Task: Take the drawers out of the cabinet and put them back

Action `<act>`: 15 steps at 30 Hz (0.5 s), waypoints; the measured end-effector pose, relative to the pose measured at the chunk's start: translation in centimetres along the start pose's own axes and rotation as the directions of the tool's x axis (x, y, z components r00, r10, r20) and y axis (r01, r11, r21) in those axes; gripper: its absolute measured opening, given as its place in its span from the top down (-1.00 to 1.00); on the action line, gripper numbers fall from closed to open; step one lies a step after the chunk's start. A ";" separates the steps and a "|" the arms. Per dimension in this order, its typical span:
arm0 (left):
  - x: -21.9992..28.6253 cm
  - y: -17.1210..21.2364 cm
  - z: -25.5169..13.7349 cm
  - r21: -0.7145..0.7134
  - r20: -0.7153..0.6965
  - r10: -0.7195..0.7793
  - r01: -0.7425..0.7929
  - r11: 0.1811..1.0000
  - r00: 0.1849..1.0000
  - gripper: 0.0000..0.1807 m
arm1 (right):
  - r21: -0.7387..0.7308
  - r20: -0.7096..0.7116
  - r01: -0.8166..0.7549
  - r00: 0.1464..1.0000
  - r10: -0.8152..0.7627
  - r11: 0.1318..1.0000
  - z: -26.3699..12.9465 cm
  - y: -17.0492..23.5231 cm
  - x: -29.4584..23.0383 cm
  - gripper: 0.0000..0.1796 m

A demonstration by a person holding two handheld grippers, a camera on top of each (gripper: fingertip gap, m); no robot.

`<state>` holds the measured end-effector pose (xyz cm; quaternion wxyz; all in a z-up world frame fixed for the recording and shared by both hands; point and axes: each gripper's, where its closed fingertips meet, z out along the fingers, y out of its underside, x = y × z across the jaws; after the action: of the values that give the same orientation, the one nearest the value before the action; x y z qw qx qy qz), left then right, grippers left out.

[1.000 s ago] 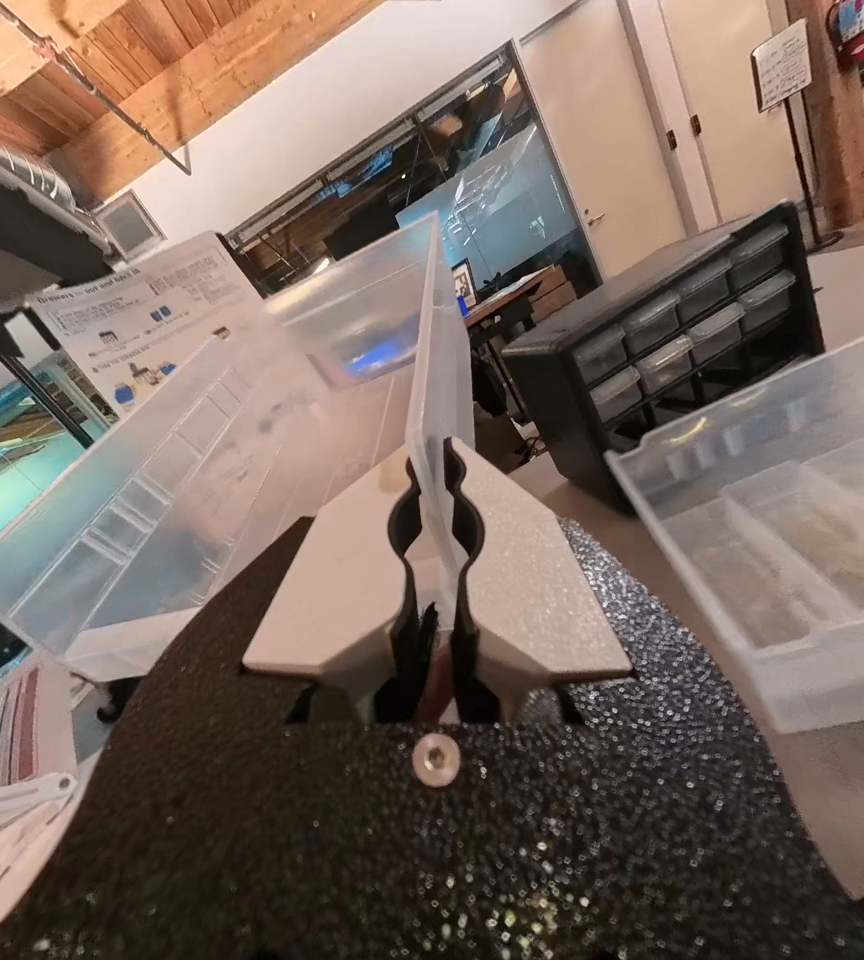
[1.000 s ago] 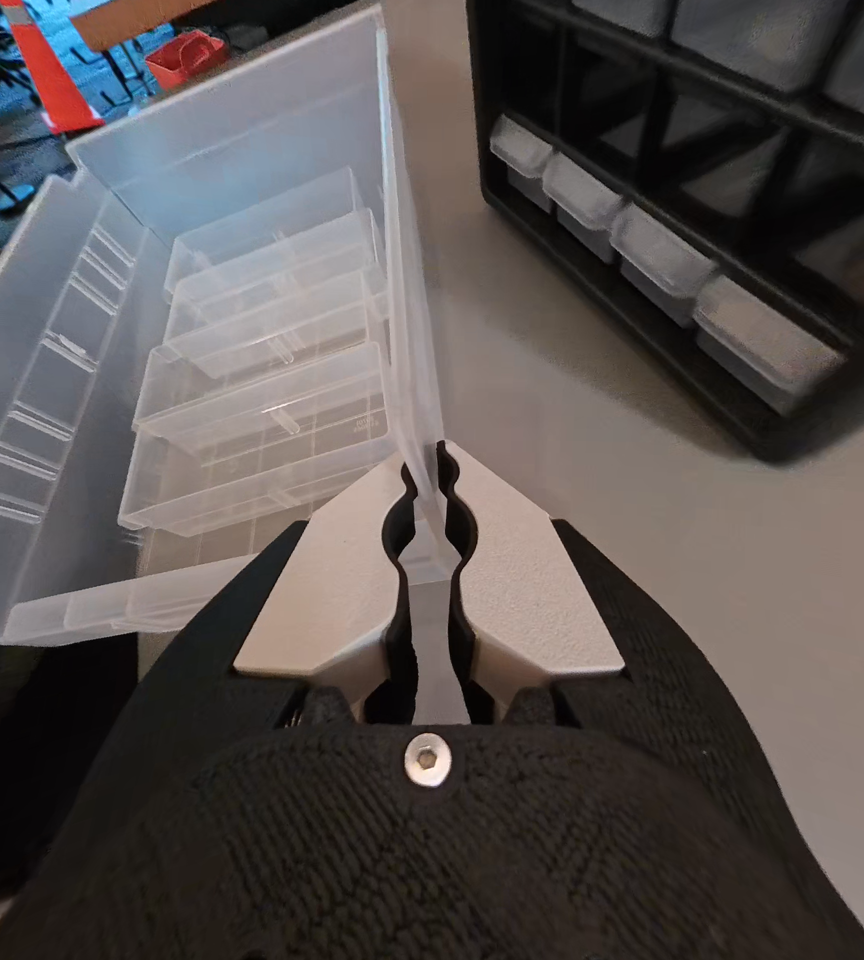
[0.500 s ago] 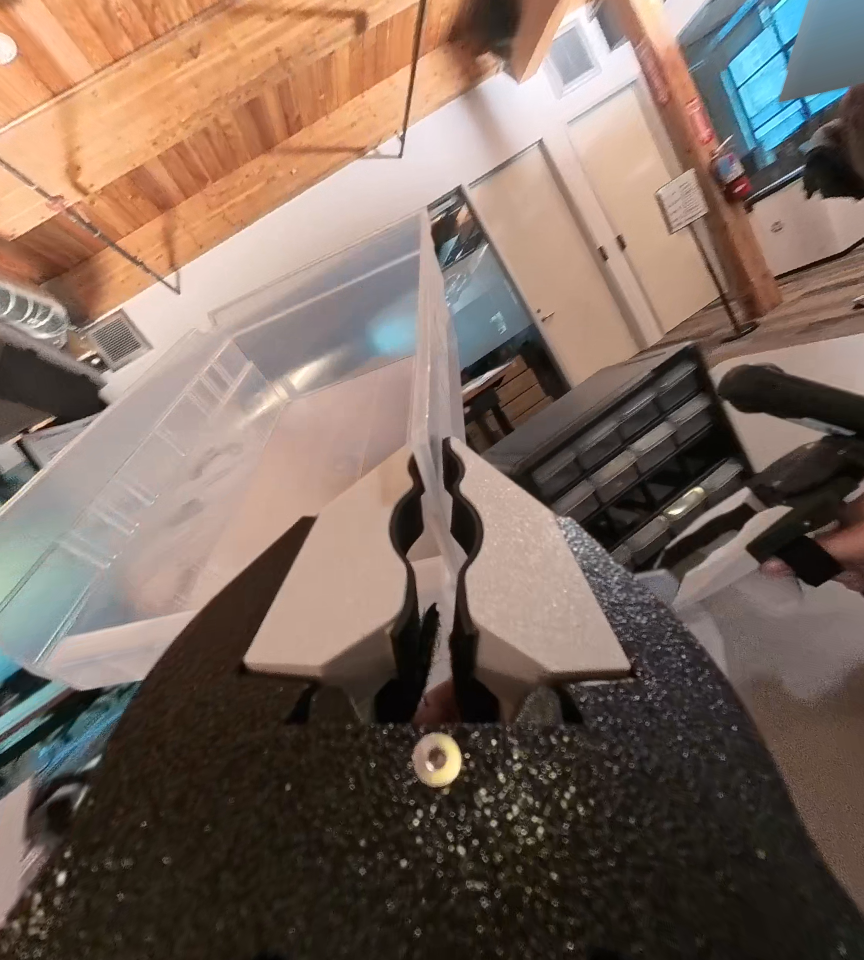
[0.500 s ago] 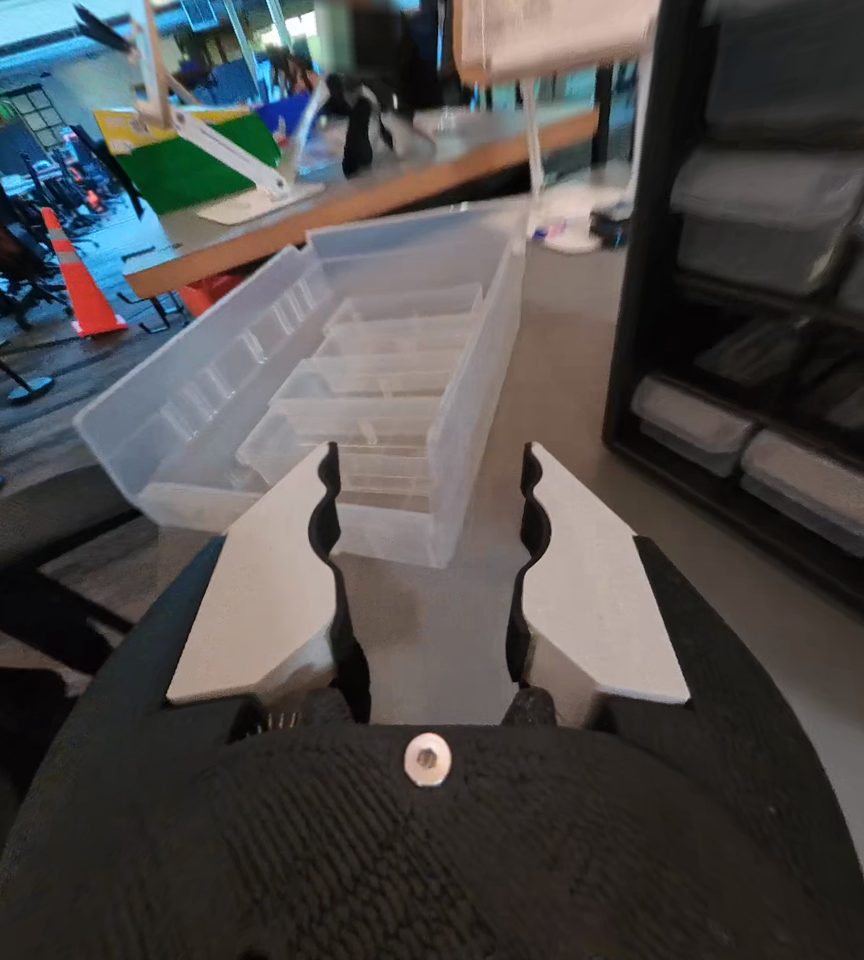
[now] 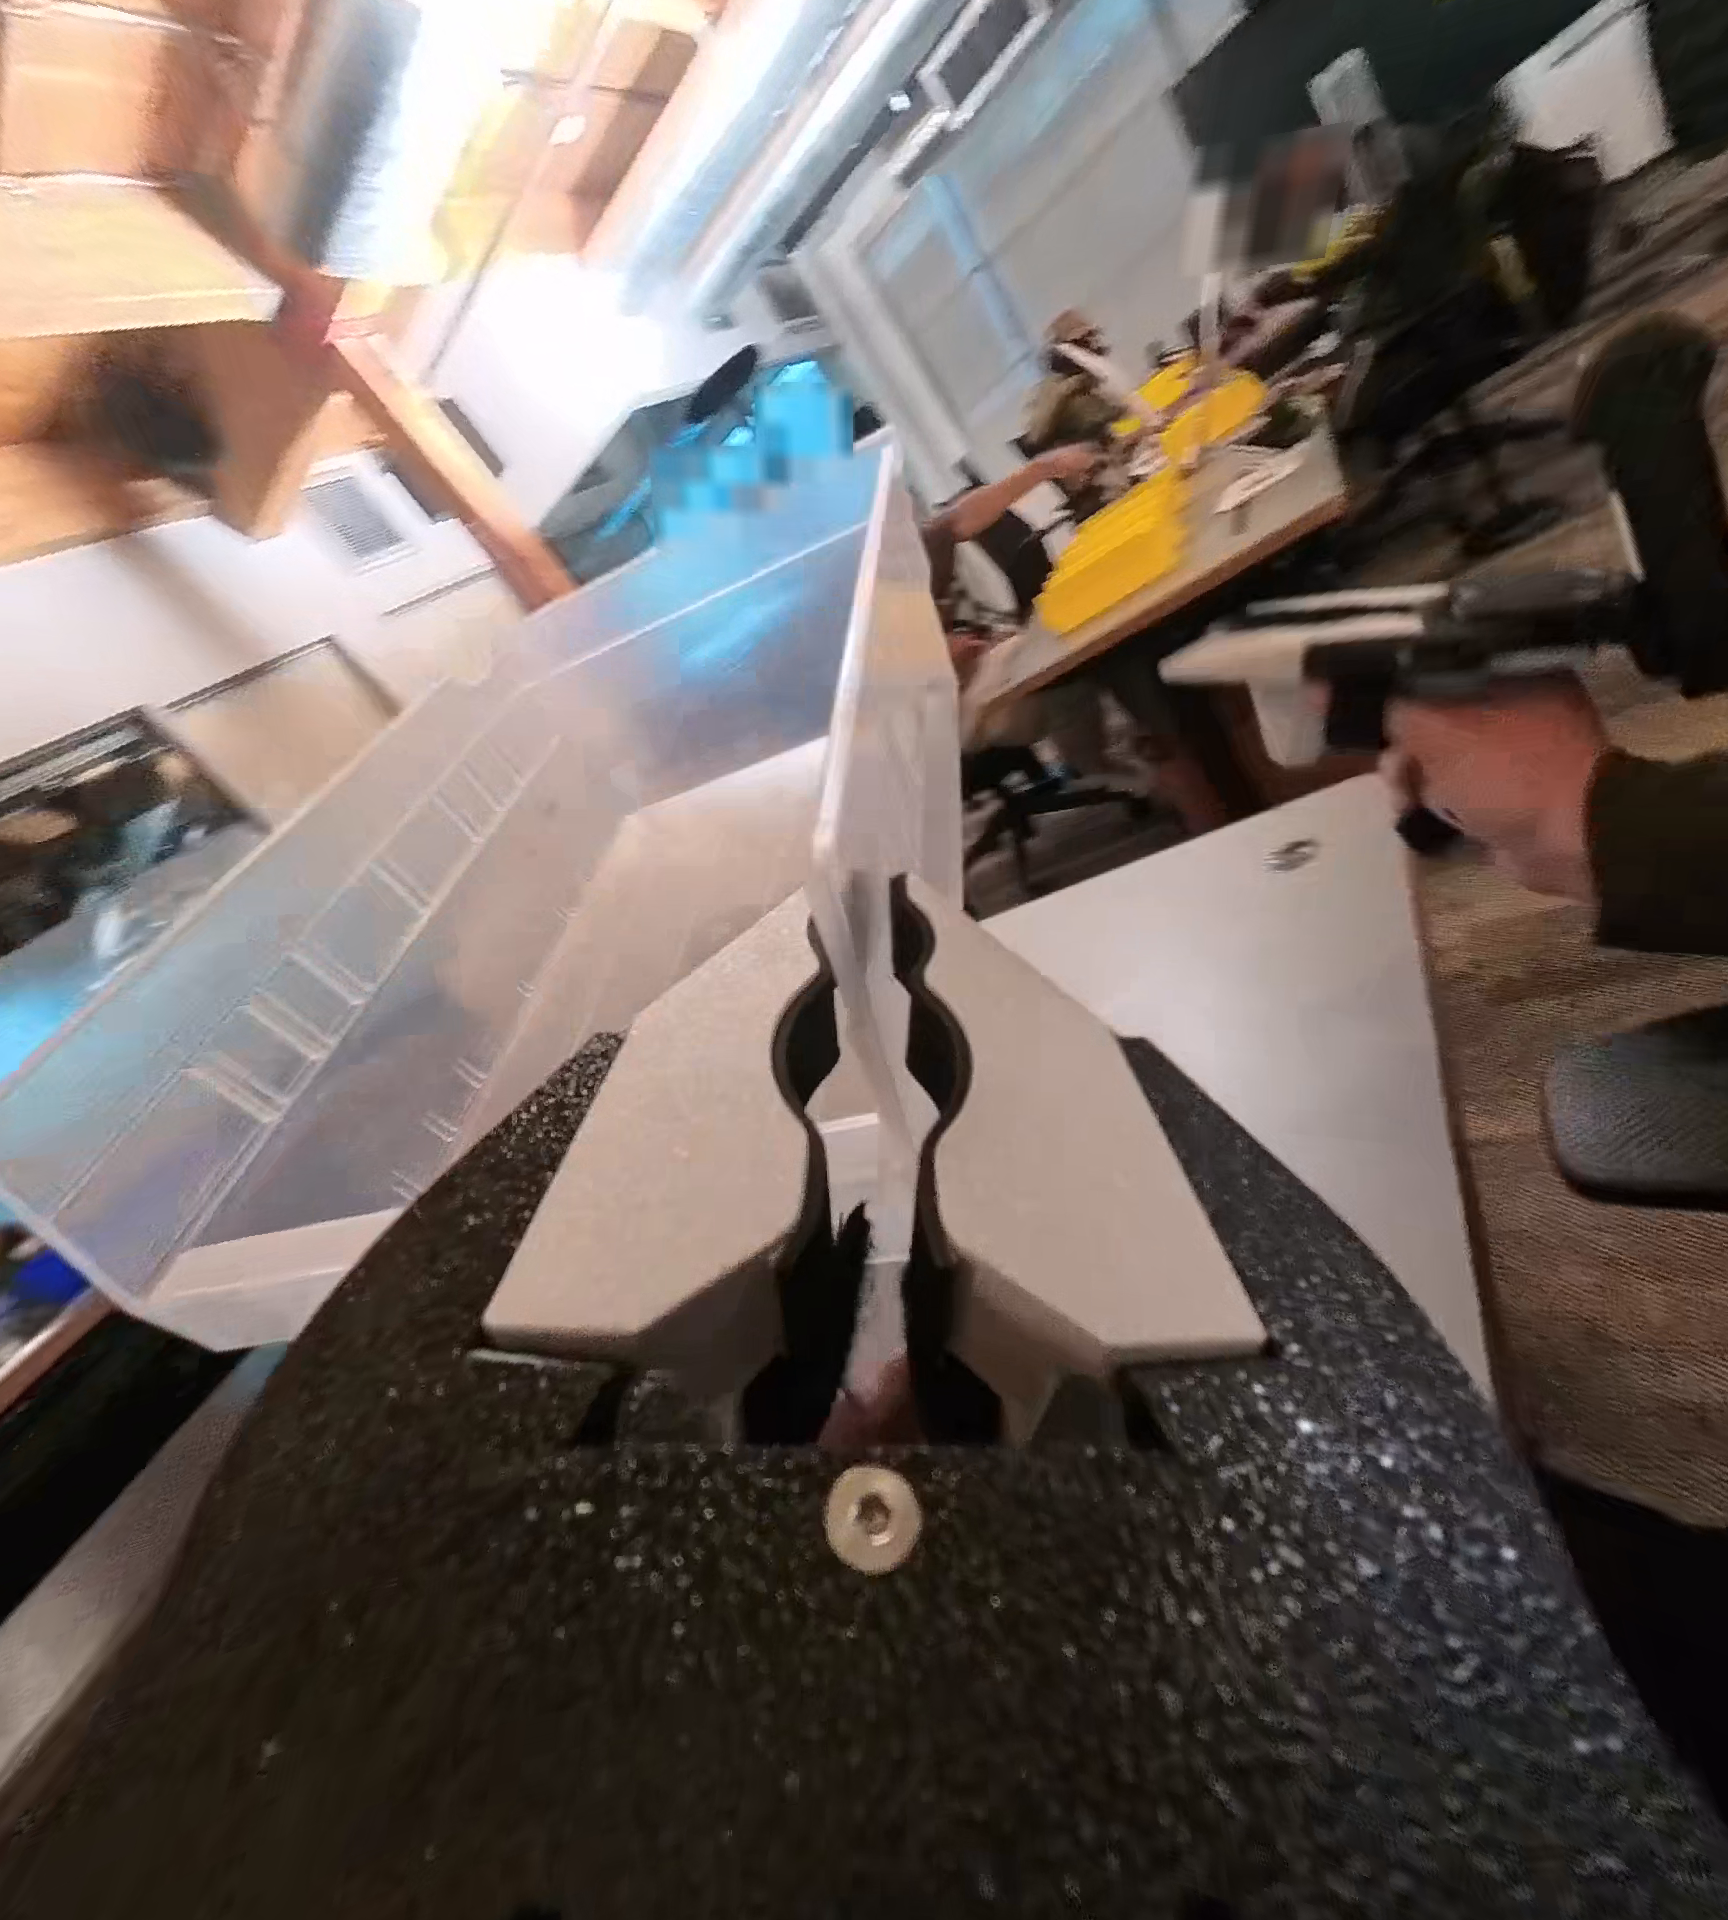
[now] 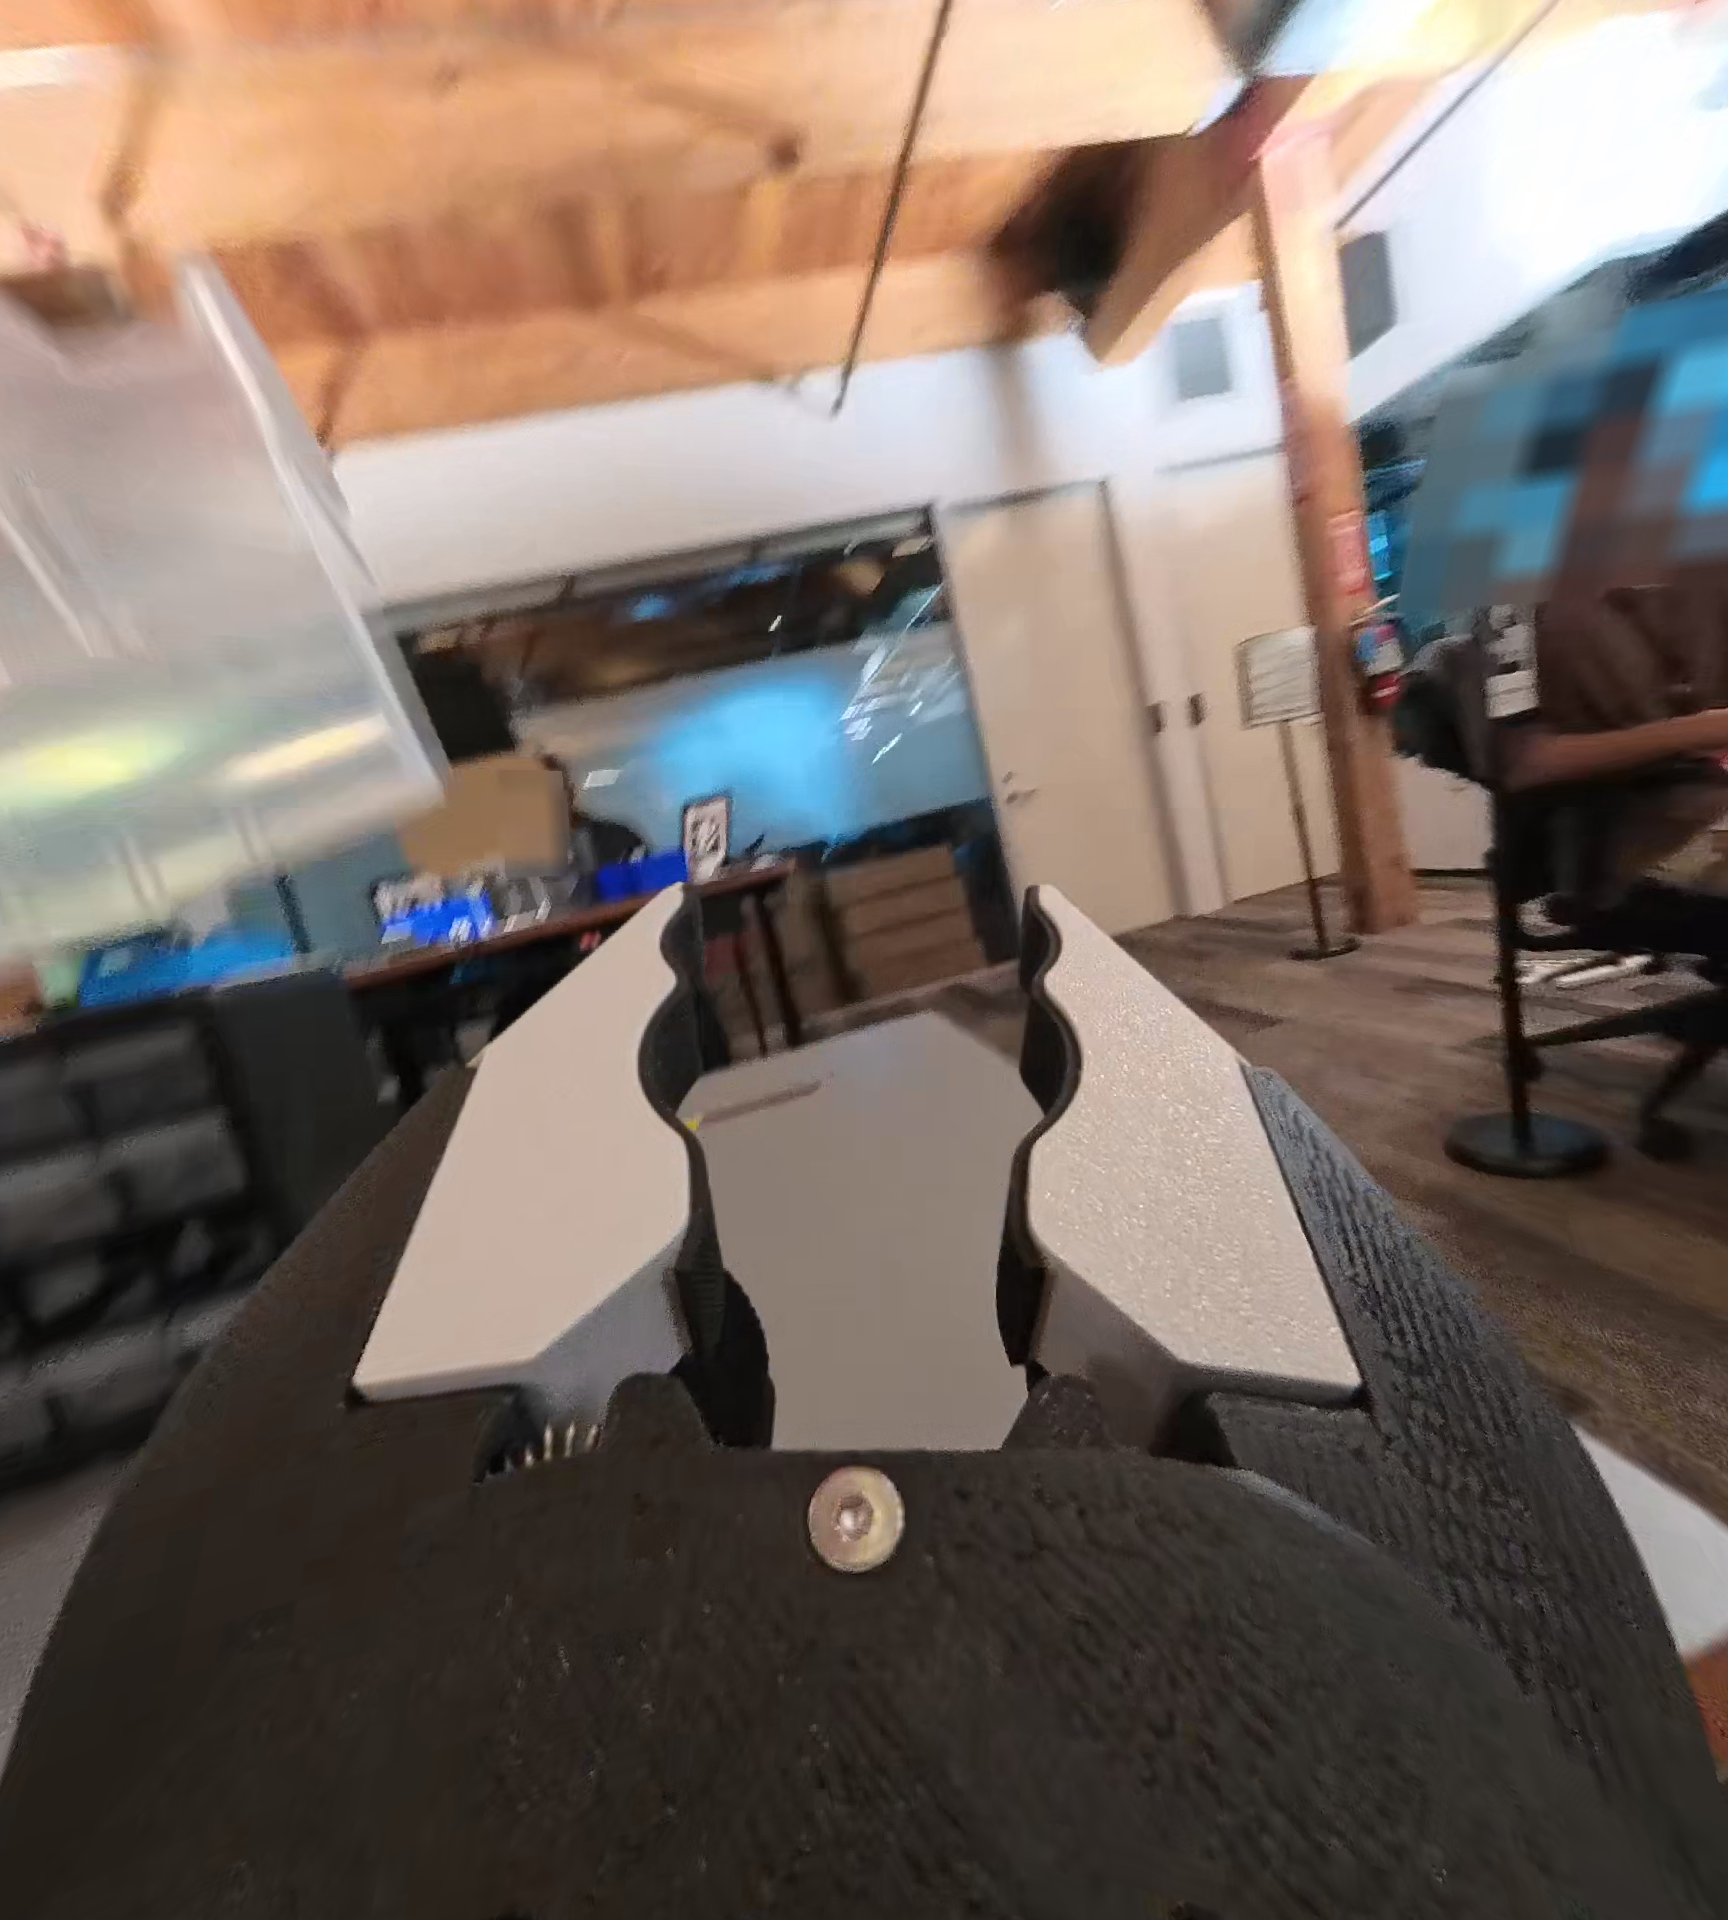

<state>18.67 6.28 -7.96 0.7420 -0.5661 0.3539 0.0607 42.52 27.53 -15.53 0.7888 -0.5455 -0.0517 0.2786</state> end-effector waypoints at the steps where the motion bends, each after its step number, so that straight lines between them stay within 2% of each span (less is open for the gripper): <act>1: 1.4 0.4 1.9 0.000 -0.051 -0.012 0.012 1.000 0.999 0.96 | 0.040 -0.041 -0.026 0.999 0.028 0.999 -0.4 -1.0 1.8 0.33; 5: 6.5 4.0 8.5 -0.050 -0.206 -0.133 0.125 0.991 0.970 0.95 | 0.041 -0.159 -0.016 0.987 0.023 0.999 -1.4 -0.6 6.5 0.35; 8: 8.8 7.8 11.9 -0.124 -0.217 -0.216 0.192 0.973 0.952 0.95 | 0.020 -0.147 -0.040 0.988 0.042 0.999 -0.9 0.1 7.0 0.36; 12: 10.6 12.9 14.5 -0.219 -0.173 -0.276 0.236 0.947 0.945 0.96 | -0.023 -0.112 0.026 0.993 -0.029 0.999 -0.1 0.7 5.8 0.37; 15: 11.5 15.3 14.8 -0.253 -0.163 -0.304 0.258 0.933 0.939 0.97 | -0.046 -0.073 0.085 0.993 -0.088 0.995 0.3 1.0 4.3 0.36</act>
<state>26.49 21.17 -25.39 0.6340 -0.6954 0.3322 -0.0634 45.59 30.20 -17.24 0.7897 -0.5694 -0.0517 0.2225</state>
